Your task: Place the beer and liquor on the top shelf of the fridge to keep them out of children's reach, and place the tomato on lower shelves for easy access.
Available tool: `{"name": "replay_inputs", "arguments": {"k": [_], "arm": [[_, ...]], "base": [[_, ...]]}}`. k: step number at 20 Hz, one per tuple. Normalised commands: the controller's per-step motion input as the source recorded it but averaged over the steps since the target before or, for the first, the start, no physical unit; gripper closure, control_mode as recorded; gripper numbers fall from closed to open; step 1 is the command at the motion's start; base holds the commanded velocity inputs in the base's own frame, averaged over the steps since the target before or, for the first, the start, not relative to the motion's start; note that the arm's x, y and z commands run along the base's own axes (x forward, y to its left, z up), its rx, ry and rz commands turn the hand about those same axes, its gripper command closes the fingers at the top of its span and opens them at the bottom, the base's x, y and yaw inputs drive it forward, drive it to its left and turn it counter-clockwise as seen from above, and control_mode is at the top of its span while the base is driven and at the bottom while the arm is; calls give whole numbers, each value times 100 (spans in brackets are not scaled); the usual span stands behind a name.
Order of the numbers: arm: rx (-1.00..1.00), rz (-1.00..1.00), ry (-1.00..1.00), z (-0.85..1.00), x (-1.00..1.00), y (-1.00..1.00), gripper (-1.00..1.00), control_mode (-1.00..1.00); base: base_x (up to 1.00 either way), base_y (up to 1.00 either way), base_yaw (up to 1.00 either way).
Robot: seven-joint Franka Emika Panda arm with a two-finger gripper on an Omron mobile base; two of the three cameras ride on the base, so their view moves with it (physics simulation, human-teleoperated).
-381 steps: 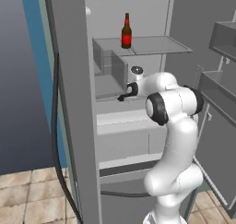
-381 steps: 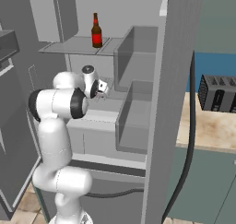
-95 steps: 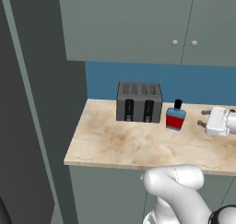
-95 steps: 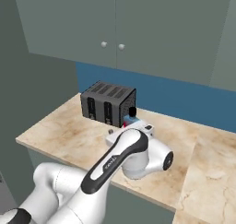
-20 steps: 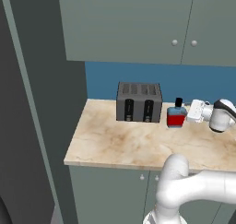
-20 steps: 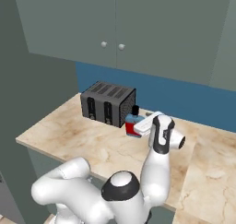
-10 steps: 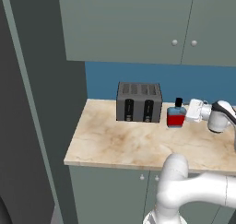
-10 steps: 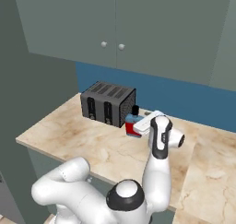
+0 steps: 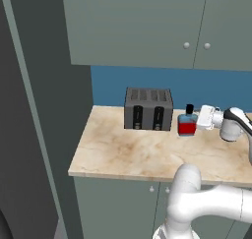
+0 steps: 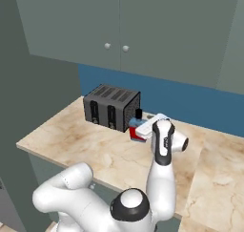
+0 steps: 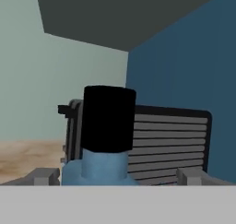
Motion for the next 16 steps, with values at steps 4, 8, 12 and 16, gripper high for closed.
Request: {"name": "replay_inputs", "arguments": {"k": [4,8,12,16], "arm": [[-2,0,2,0,0,21,-100,-100],[-1,0,1,19,0,5,-100,-100],[-2,0,0,30,0,7,-100,-100],[-3,0,0,21,-3,12,-100,-100]], "base": [[0,0,0],[0,0,0],[0,0,0],[0,0,0]]}}
